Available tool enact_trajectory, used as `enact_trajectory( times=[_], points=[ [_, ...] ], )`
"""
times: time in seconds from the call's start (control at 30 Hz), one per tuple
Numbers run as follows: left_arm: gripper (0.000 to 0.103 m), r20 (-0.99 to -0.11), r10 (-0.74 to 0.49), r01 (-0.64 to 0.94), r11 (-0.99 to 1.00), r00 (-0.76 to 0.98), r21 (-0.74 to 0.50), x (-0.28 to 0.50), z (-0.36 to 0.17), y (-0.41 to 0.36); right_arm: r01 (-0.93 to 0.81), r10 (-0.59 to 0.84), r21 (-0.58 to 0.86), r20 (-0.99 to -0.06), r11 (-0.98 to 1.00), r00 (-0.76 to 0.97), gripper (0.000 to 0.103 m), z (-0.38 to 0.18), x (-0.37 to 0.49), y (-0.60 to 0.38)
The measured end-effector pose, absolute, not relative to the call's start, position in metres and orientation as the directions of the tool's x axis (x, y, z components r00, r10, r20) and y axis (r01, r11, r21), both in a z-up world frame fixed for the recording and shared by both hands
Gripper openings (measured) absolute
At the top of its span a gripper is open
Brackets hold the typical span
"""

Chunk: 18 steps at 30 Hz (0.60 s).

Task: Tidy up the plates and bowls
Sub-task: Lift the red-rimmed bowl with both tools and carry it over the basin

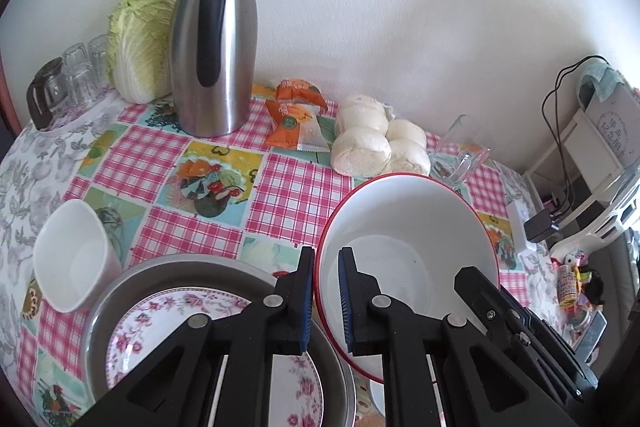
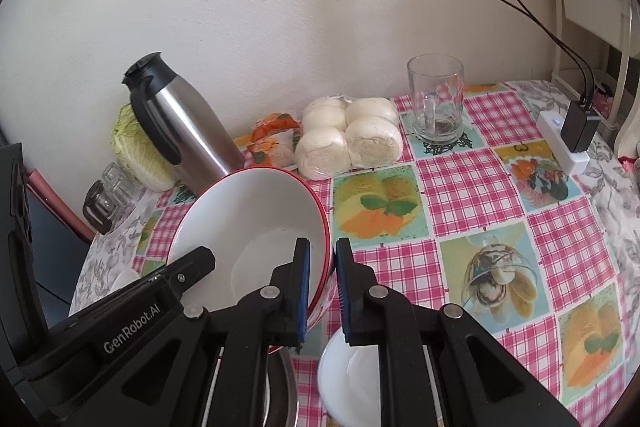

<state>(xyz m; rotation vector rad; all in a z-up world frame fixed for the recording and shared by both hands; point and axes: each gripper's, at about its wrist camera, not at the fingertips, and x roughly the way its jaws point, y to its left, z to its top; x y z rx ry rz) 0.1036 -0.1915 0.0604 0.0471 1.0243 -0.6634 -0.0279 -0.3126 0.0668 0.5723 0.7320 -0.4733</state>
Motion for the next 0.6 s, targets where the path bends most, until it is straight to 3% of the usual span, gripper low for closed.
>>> enact_trajectory(
  times=[0.6],
  points=[
    [0.014,-0.739,-0.538,0.503,0.807,0.406,-0.31,0.064,0.122,-0.12,0.526,-0.182,0.326,-0.69,0.785,0.7,0.013,0.125,-0.063,-0.25]
  ],
)
